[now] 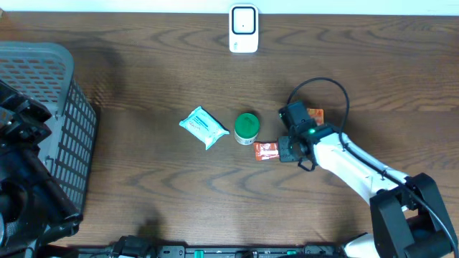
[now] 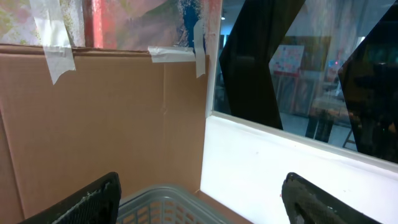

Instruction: Scan the item barcode

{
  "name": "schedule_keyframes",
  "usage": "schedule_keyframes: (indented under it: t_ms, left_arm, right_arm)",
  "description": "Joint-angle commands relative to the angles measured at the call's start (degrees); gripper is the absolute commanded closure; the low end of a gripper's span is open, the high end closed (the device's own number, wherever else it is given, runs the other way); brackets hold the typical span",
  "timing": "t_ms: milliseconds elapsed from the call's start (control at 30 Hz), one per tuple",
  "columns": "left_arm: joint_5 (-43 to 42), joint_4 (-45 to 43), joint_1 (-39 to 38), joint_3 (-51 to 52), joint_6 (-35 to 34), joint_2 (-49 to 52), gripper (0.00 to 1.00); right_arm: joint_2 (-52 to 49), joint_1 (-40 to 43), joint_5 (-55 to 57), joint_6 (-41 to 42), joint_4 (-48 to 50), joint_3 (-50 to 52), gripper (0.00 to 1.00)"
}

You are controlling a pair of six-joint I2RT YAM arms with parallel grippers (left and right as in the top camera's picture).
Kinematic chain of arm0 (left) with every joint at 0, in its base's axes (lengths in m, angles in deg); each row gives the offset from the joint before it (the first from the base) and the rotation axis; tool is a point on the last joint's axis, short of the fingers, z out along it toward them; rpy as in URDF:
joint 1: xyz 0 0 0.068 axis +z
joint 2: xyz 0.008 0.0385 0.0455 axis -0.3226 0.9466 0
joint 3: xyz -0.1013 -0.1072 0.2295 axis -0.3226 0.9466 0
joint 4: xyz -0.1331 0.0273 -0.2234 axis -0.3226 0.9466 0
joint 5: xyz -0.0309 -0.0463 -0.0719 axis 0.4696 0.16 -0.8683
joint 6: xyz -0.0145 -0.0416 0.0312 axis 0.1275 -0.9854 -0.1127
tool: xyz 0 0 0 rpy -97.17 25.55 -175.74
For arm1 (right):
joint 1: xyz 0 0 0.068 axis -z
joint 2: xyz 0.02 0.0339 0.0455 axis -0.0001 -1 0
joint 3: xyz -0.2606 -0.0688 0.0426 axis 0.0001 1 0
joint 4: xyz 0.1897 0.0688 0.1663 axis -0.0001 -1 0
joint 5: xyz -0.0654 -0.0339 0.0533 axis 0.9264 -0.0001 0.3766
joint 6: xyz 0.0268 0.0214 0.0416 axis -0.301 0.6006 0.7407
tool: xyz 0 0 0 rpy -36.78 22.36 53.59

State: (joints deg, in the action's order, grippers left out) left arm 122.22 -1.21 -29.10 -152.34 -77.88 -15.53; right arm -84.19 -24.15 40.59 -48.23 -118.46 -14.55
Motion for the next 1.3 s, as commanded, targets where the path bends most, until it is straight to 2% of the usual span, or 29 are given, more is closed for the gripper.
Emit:
schedule_keyframes:
  t_ms: [0,200,400,600,733,833,867,967,1167,1200,1233,1267]
  left_arm:
    - [0.09,-0.09,0.26,0.17,-0.98,-0.22,0.17]
    - [0.07,-0.11,0.26,0.85,-1.51,-0.22,0.17]
    - [0.07,-0.13,0.26,0.92,-1.86,-0.22,0.17]
    - [0.07,-0.15,0.26,0.92,-1.86,-0.22,0.17]
    - [0.09,-0.35,0.26,0.92,-1.84,-0.22,0.17]
    - [0.07,-0.35,0.26,0.92,-1.84,-0.22,0.17]
    - [0.07,-0.37,0.26,0.92,-1.84,-0.22,0.17]
    - [0.07,-0.46,0.26,0.92,-1.86,-0.22,0.17]
    - [0.09,-0.52,0.26,0.92,-1.81,-0.57,0.17]
    - [0.09,-0.52,0.26,0.92,-1.81,-0.66,0.17]
    - [0.09,-0.52,0.26,0.92,-1.81,-0.66,0.17]
    - [0.09,-0.52,0.26,0.92,-1.81,-0.66,0.17]
  right_arm:
    - [1.33,3.02,-3.41,-3.17,0.35,-4.33,0.99]
    - [-0.63,8.09,-3.19,-4.39,4.94,-4.55,0.99]
    - [-5.84,10.49,-3.65,-4.39,3.28,-4.5,0.99]
    - [-6.05,10.49,-3.74,-4.52,-2.12,-4.5,0.99]
    - [-4.04,10.49,-3.54,3.96,-12.31,-4.52,0.99]
    - [-2.95,10.19,-9.84,6.14,-17.99,-4.5,0.99]
    - [-2.62,9.68,-15.32,6.08,-20.39,-4.5,0.99]
    - [-2.56,8.66,-22.93,3.04,-23.37,-4.5,0.99]
    - [1.42,7.23,-27.8,-0.22,-25.09,-4.83,0.98]
    - [2.82,7.23,-29.51,-1.86,-25.22,-5.03,0.69]
    - [4.37,7.26,-31.43,-4.24,-25.09,-5.18,0.27]
    - [5.81,7.28,-32.57,-6.82,-24.41,-5.22,0.07]
